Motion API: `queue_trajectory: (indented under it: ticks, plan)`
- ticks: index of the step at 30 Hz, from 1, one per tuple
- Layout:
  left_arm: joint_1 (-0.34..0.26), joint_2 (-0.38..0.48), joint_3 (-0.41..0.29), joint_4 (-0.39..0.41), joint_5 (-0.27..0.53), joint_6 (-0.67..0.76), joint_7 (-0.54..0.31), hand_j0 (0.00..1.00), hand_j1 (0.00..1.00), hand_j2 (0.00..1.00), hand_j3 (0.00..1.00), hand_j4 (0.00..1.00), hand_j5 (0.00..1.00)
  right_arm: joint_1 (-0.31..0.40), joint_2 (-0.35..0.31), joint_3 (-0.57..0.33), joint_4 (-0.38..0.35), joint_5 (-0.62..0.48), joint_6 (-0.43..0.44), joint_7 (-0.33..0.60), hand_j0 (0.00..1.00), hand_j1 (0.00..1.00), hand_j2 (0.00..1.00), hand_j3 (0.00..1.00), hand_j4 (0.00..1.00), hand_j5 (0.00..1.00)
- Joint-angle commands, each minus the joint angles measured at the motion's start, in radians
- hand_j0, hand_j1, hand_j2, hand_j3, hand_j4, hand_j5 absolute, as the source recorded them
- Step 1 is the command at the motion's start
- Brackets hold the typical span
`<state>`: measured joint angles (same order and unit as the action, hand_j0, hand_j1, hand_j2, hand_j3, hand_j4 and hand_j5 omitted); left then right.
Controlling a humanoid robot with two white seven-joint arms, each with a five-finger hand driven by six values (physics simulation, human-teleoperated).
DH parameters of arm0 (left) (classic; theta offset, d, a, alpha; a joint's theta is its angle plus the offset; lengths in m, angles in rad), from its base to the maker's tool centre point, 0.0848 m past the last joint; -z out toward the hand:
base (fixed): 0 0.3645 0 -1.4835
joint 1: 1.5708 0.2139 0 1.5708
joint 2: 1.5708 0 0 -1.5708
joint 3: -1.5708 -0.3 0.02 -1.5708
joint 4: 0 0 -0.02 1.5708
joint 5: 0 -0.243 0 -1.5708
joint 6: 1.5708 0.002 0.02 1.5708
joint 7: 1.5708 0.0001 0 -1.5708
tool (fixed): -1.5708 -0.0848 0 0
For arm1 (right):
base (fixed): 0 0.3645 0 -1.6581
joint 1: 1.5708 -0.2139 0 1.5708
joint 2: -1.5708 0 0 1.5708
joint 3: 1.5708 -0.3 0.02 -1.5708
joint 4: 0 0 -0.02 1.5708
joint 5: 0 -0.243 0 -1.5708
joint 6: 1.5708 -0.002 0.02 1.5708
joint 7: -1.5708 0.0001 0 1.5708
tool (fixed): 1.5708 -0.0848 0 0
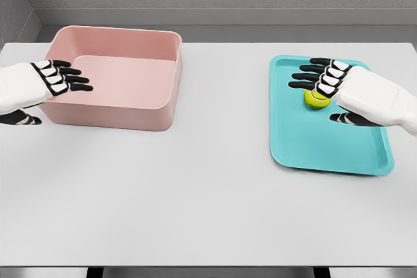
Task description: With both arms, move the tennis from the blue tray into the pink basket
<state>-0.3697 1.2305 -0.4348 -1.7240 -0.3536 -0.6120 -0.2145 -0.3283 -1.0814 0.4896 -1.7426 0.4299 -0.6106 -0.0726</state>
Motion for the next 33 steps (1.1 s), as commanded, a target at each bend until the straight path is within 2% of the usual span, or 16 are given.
queue_trajectory:
  ticks: [1,5,7,8,9,10,11,12,15,19,21,24,27,30,33]
  plan:
    - [0.000,-0.006,-0.001,-0.009,0.004,0.001,0.000,1.00,1.00,1.00,1.00,1.00,1.00,0.000,-0.003,0.000,0.002,-0.005,0.000,0.000,1.00,1.00,1.00,1.00,1.00,1.00]
    - [-0.002,-0.008,-0.001,-0.012,0.004,0.001,0.000,1.00,1.00,1.00,1.00,1.00,1.00,0.006,-0.011,0.035,0.021,-0.019,0.000,-0.004,1.00,1.00,1.00,1.00,1.00,1.00]
    - [-0.002,-0.011,-0.001,-0.023,0.004,0.001,-0.002,1.00,1.00,1.00,1.00,1.00,1.00,0.006,0.000,0.029,0.084,-0.051,0.000,-0.010,1.00,1.00,1.00,1.00,1.00,1.00]
    - [-0.002,-0.013,-0.001,-0.025,0.004,0.001,-0.002,1.00,1.00,1.00,1.00,1.00,1.00,-0.017,0.005,0.017,0.117,-0.048,0.000,0.007,1.00,1.00,1.00,1.00,1.00,1.00]
    - [-0.002,-0.013,-0.001,-0.025,0.004,0.001,-0.002,1.00,1.00,1.00,1.00,1.00,1.00,-0.064,0.008,0.015,0.135,-0.054,0.000,0.129,1.00,1.00,1.00,1.00,1.00,1.00]
    - [-0.002,-0.013,-0.001,-0.025,0.002,0.001,-0.002,1.00,1.00,1.00,1.00,1.00,1.00,-0.098,0.037,0.014,0.152,-0.089,0.000,0.316,1.00,1.00,1.00,1.00,1.00,1.00]
    - [-0.002,-0.013,-0.001,-0.025,0.004,0.001,-0.002,1.00,1.00,1.00,1.00,1.00,1.00,-0.121,0.061,0.014,0.164,-0.120,0.000,0.422,1.00,1.00,1.00,1.00,1.00,1.00]
    - [-0.002,-0.011,-0.001,-0.025,0.002,0.001,-0.002,1.00,1.00,1.00,1.00,1.00,1.00,-0.141,0.063,0.017,0.166,-0.141,0.000,0.500,1.00,1.00,1.00,1.00,1.00,1.00]
    - [0.000,0.000,-0.002,-0.025,-0.005,0.001,-0.031,1.00,1.00,1.00,1.00,1.00,1.00,-0.202,0.067,0.024,0.167,-0.135,0.000,0.609,1.00,1.00,1.00,1.00,1.00,1.00]
    - [0.000,0.003,-0.018,-0.023,-0.004,0.001,-0.031,1.00,1.00,1.00,1.00,1.00,1.00,-0.307,0.140,0.041,0.259,-0.105,0.000,0.666,1.00,1.00,1.00,1.00,1.00,1.00]
    - [0.000,0.001,-0.031,-0.017,0.030,0.001,-0.028,1.00,1.00,1.00,1.00,1.00,1.00,-0.363,0.192,0.093,0.310,-0.069,0.000,0.668,1.00,1.00,1.00,1.00,1.00,1.00]
    - [0.000,0.000,-0.056,-0.011,0.087,0.001,-0.029,1.00,1.00,1.00,1.00,1.00,1.00,-0.436,0.236,0.173,0.380,-0.051,0.000,0.671,1.00,1.00,1.00,1.00,1.00,1.00]
    - [0.000,0.000,-0.074,-0.011,0.139,0.001,-0.029,1.00,1.00,1.00,1.00,1.00,1.00,-0.440,0.264,0.198,0.419,-0.014,0.000,0.671,1.00,1.00,1.00,1.00,1.00,1.00]
    - [0.002,-0.002,-0.091,-0.009,0.154,0.001,-0.029,1.00,1.00,1.00,1.00,1.00,1.00,-0.456,0.317,0.201,0.523,0.030,0.000,0.671,1.00,1.00,1.00,1.00,1.00,1.00]
    - [0.002,0.001,-0.094,-0.009,0.168,0.001,-0.029,1.00,1.00,1.00,1.00,1.00,1.00,-0.457,0.336,0.201,0.571,0.040,0.000,0.671,1.00,1.00,1.00,1.00,1.00,1.00]
